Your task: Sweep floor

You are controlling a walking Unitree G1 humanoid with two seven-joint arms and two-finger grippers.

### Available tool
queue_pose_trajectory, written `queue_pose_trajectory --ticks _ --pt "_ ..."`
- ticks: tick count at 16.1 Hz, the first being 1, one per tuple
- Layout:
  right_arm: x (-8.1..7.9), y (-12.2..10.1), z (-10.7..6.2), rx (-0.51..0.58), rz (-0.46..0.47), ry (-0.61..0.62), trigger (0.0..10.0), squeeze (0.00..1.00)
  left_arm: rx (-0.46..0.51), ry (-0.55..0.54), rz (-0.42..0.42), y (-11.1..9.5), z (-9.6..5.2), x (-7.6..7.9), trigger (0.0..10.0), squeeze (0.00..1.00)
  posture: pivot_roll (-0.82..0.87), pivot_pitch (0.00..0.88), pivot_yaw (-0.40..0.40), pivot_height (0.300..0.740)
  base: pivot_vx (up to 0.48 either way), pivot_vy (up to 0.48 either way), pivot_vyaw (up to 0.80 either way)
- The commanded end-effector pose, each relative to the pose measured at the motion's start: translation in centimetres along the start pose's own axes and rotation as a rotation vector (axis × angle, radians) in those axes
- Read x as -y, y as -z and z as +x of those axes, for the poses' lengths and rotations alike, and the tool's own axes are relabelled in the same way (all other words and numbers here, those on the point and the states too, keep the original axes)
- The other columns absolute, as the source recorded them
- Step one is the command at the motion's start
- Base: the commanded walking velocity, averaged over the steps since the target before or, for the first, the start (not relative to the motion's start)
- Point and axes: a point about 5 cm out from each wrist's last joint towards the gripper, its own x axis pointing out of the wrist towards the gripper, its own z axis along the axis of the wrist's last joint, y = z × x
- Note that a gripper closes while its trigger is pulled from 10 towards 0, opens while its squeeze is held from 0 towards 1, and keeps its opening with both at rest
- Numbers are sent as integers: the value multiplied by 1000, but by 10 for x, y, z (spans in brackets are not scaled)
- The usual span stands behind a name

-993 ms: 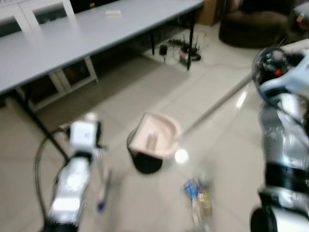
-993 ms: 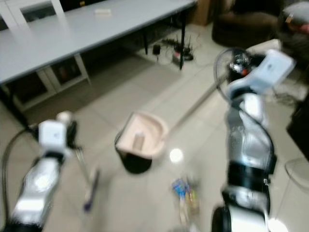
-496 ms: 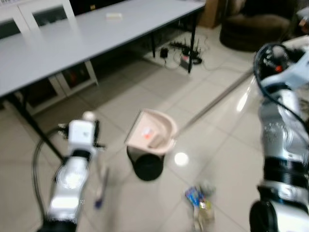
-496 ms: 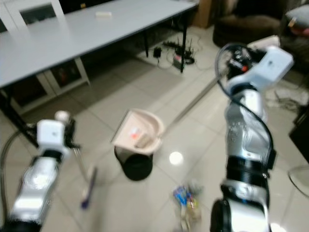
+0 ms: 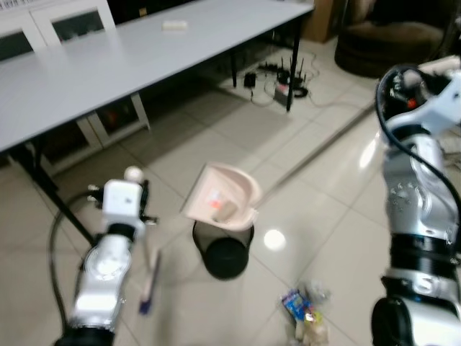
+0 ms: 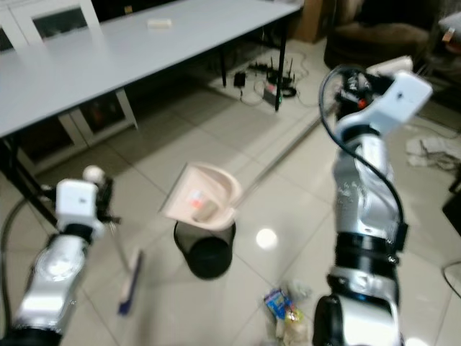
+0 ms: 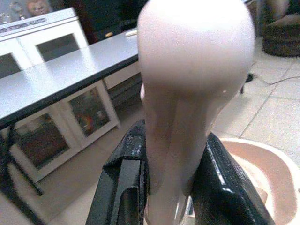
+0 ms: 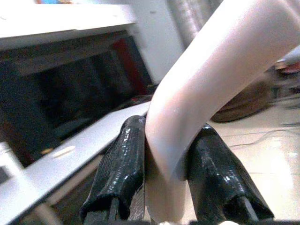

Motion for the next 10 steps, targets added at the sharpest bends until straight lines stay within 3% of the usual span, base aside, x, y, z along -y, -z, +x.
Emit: queue_pose_trajectory --ticks 1,7,10 --pt "-14 -13 3 74 -1 -56 10000 0 28 -19 11 -6 3 -7 10000 0 -27 0 51 740 0 0 0" --pt "-24 -13 7 94 -86 -130 10000 0 -4 -10 36 -1 4 -4 10000 0 -27 0 47 740 0 0 0" --pt "-39 -12 7 134 -100 -234 10000 0 -4 -1 39 -1 6 -2 10000 0 -24 0 41 740 0 0 0"
